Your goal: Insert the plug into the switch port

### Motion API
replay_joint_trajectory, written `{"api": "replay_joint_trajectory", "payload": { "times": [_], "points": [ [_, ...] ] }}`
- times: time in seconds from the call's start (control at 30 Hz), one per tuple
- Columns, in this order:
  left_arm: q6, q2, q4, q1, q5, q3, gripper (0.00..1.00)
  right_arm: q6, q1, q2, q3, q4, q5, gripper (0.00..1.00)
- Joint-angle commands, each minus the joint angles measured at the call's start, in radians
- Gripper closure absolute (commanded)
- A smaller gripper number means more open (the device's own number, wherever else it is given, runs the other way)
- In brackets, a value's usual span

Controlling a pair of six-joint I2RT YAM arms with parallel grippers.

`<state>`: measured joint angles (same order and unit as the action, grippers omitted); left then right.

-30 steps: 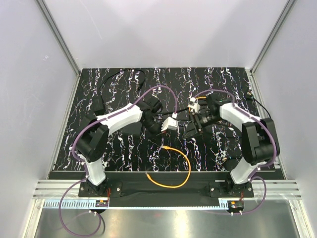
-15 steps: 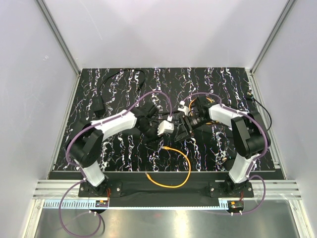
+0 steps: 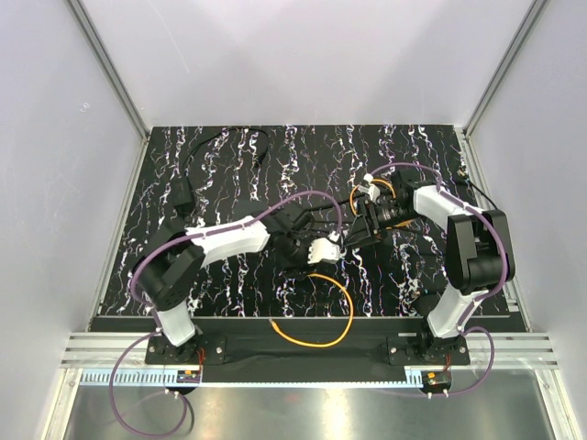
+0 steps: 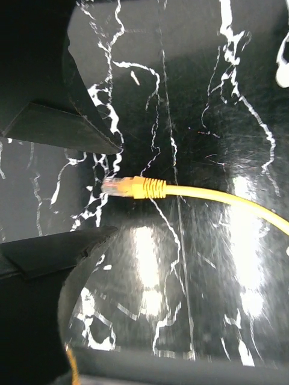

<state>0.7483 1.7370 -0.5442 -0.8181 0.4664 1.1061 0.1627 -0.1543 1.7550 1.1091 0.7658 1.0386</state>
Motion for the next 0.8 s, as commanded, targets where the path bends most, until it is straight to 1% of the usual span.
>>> {"api": "replay_joint_trajectory", "payload": {
  "times": [0.0, 0.1, 0.2, 0.23, 0.33, 0.37, 0.4, 0.43, 0.47, 0.53, 0.63, 0.67, 0.77],
  "points": [
    [0.031, 0.039, 0.059, -0.019, -0.067, 0.023, 0.44, 0.054, 0.007, -0.043, 0.029, 0.062, 0.011, 0.33],
    [0.045, 0.068, 0.062, -0.039, -0.104, 0.026, 0.46, 0.061, 0.012, -0.043, 0.028, 0.067, 0.012, 0.33],
    [0.072, 0.087, 0.056, -0.056, -0.143, 0.018, 0.55, 0.063, 0.012, -0.043, 0.028, 0.064, 0.006, 0.34],
    [0.078, 0.090, 0.056, -0.064, -0.156, 0.014, 0.67, 0.060, 0.012, -0.045, 0.023, 0.063, 0.005, 0.34],
    [0.082, 0.087, 0.043, -0.067, -0.160, 0.015, 0.85, 0.051, 0.010, -0.043, 0.006, 0.041, 0.001, 0.36],
    [0.069, 0.078, 0.036, -0.064, -0.153, 0.015, 0.94, 0.049, 0.010, -0.040, 0.005, 0.041, 0.011, 0.36],
    [0.065, 0.052, 0.029, -0.061, -0.143, 0.020, 0.97, 0.049, 0.010, -0.037, 0.001, 0.037, 0.018, 0.36],
    [0.063, 0.033, 0.018, -0.056, -0.114, 0.026, 0.99, 0.046, 0.009, -0.031, -0.005, 0.033, 0.046, 0.36],
    [0.031, 0.015, 0.010, -0.055, -0.106, 0.031, 1.00, 0.044, 0.009, -0.025, -0.009, 0.030, 0.061, 0.36],
    [0.013, -0.031, -0.020, -0.046, -0.062, 0.064, 1.00, 0.038, -0.004, -0.009, -0.021, 0.021, 0.095, 0.36],
    [-0.044, -0.111, 0.003, -0.046, -0.074, 0.066, 1.00, 0.052, -0.047, 0.017, -0.026, 0.030, 0.168, 0.36],
    [-0.064, -0.135, 0.036, -0.047, -0.078, 0.060, 1.00, 0.055, -0.059, 0.023, -0.028, 0.035, 0.216, 0.36],
    [-0.084, -0.192, 0.058, -0.047, -0.084, 0.049, 1.00, 0.101, -0.111, 0.053, -0.006, 0.075, 0.293, 0.35]
  ]
}}
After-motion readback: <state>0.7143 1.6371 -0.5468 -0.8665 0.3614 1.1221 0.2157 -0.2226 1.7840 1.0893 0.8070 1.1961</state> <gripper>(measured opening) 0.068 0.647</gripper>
